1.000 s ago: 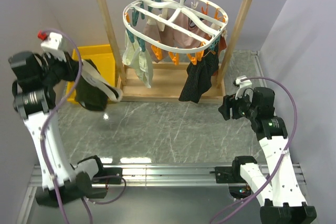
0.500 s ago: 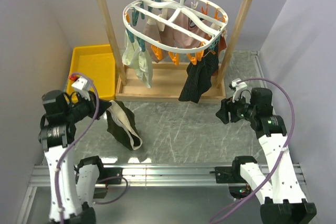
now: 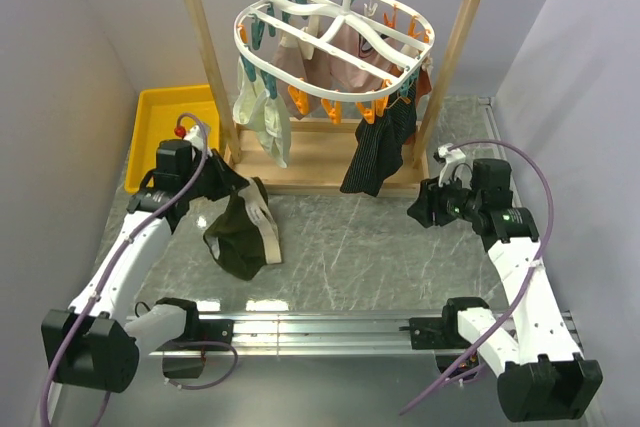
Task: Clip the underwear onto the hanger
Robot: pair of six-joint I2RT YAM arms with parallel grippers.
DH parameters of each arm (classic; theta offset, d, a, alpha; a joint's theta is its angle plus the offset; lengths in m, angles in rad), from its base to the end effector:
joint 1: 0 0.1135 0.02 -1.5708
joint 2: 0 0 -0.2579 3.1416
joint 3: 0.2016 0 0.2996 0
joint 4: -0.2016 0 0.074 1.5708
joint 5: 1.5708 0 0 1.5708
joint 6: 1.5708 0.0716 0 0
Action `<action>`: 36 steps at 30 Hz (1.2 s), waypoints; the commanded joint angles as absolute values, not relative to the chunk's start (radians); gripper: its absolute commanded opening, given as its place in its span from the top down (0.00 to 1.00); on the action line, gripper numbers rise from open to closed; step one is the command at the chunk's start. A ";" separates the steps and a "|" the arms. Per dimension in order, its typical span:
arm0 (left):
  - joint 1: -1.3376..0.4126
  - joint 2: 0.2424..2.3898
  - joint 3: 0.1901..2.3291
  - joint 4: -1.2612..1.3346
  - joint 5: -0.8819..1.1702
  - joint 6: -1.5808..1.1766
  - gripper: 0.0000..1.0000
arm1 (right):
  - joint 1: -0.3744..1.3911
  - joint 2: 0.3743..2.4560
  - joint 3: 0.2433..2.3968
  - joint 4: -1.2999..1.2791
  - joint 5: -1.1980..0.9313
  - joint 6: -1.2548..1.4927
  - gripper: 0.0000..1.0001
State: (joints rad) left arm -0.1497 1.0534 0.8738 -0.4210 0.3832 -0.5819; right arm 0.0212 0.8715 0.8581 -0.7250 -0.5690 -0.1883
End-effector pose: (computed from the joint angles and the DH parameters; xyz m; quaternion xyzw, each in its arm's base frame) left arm 0.3004 -0.0724 0.2649 -0.0995 0.8673 -0.3211 0.3672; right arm 0.2468 0.0438 0.2765 -0.2046 0.8612 0.2234 0.4081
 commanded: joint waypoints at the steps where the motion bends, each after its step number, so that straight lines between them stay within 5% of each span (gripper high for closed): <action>1: -0.158 1.074 0.897 -0.240 0.342 -0.811 1.00 | 0.044 0.906 0.858 -0.611 -0.621 -0.118 0.47; 7: -0.153 1.091 0.848 -0.213 0.328 -0.891 0.98 | 0.271 1.006 0.827 -0.456 -0.569 -0.012 0.52; 12: -0.127 1.066 0.772 -0.195 0.373 -0.901 0.49 | 0.474 1.147 0.876 -0.410 -0.522 0.023 0.54; 16: -0.084 1.040 0.758 -0.213 0.382 -0.888 0.37 | 0.599 1.333 0.975 -0.377 -0.528 0.109 0.57; 36: 0.038 1.046 0.884 -0.288 0.632 -0.453 0.33 | 0.864 1.859 1.227 -0.204 -0.463 0.339 0.55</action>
State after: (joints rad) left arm 0.0326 1.0500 0.8349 -0.2966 0.5434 -0.5602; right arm 0.8658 1.8225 1.1557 -0.2459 -0.4858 0.2920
